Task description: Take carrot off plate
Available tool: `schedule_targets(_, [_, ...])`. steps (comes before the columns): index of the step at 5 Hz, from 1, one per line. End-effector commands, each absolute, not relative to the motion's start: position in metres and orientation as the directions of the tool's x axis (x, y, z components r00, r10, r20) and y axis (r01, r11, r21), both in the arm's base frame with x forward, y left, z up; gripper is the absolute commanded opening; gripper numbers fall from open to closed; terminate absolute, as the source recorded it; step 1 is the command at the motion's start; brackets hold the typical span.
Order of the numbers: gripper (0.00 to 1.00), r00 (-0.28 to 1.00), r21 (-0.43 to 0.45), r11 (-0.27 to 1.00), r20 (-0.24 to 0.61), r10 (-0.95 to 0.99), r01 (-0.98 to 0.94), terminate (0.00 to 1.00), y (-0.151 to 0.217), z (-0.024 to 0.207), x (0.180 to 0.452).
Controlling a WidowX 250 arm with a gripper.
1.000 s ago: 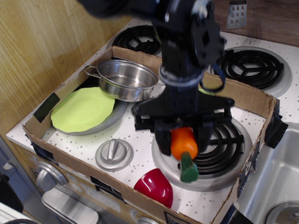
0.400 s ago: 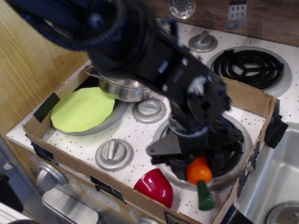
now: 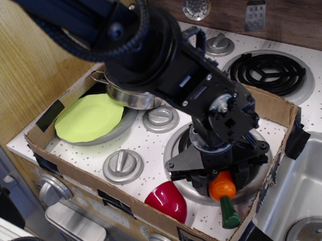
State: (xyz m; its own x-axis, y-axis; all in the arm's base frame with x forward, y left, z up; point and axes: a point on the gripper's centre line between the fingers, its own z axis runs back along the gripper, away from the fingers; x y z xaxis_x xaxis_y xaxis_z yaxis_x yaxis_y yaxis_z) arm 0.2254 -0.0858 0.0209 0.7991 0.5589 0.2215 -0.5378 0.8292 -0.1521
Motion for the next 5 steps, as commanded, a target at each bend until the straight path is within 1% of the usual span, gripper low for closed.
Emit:
schedule_targets(1, [1.0, 0.747, -0.046, 0.799, 0.328, 0.579, -0.599, 0.0, -0.111, 0.071, 0.227])
schedule_targets(2, [1.0, 0.736, -0.021, 0.782, 0.325, 0.594, -0.622, 0.0, -0.115, 0.101, 0.232])
schedule_targets(3, [1.0, 0.755, -0.005, 0.794, 0.304, 0.581, -0.608, 0.0, -0.111, 0.118, 0.235])
schedule_targets(4, [1.0, 0.785, -0.013, 0.823, 0.292, 0.546, -0.567, 0.0, -0.096, 0.123, 0.238])
schedule_targets(5, [1.0, 0.814, -0.012, 0.845, 0.261, 0.518, -0.534, 1.0, -0.081, 0.121, 0.242])
